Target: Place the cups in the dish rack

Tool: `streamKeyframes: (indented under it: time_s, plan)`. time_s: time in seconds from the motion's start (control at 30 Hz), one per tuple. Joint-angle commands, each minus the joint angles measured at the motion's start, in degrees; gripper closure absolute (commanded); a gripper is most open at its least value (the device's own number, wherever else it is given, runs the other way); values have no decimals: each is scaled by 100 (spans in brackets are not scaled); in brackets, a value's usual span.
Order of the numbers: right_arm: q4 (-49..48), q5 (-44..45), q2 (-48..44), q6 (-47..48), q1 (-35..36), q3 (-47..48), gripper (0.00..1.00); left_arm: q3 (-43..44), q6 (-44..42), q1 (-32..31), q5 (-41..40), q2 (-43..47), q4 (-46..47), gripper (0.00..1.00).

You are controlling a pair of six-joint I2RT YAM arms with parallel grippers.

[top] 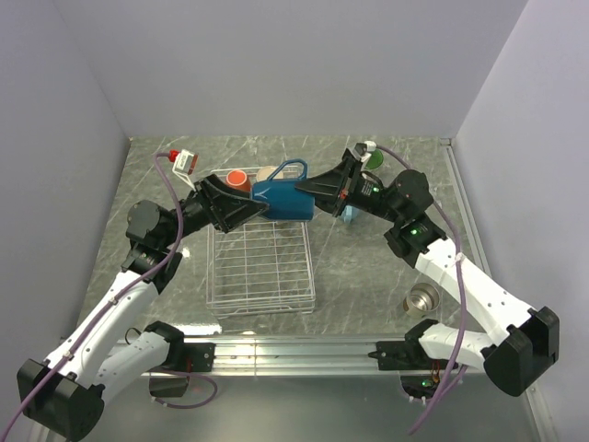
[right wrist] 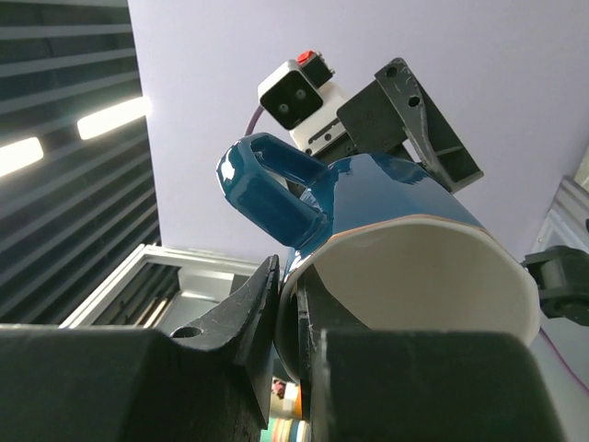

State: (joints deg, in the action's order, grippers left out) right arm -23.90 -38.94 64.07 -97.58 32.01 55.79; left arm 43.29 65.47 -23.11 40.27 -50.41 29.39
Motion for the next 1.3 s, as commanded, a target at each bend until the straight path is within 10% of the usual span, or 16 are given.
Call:
streamKeyframes:
  time_s: [0.0, 0.47, 0.83, 1.17, 1.27]
  plan:
    - [-984, 228, 35, -209, 147, 55, 100, 145, 18, -44, 104, 32, 331, 3]
    - [-1354, 457, 132, -349, 367, -314, 100, 224, 18, -70, -55, -30, 243, 21]
    - [-1574, 571, 360, -420, 561, -367, 100, 321, 9, -114, 7, -92, 225, 16]
    - [-1531, 545, 457, -359, 622, -455, 100, 399, -157, -132, -28, 5, -107, 99]
    - [-1074, 571, 343, -122, 622, -481, 92, 444, -333, -132, -116, 110, -486, 100]
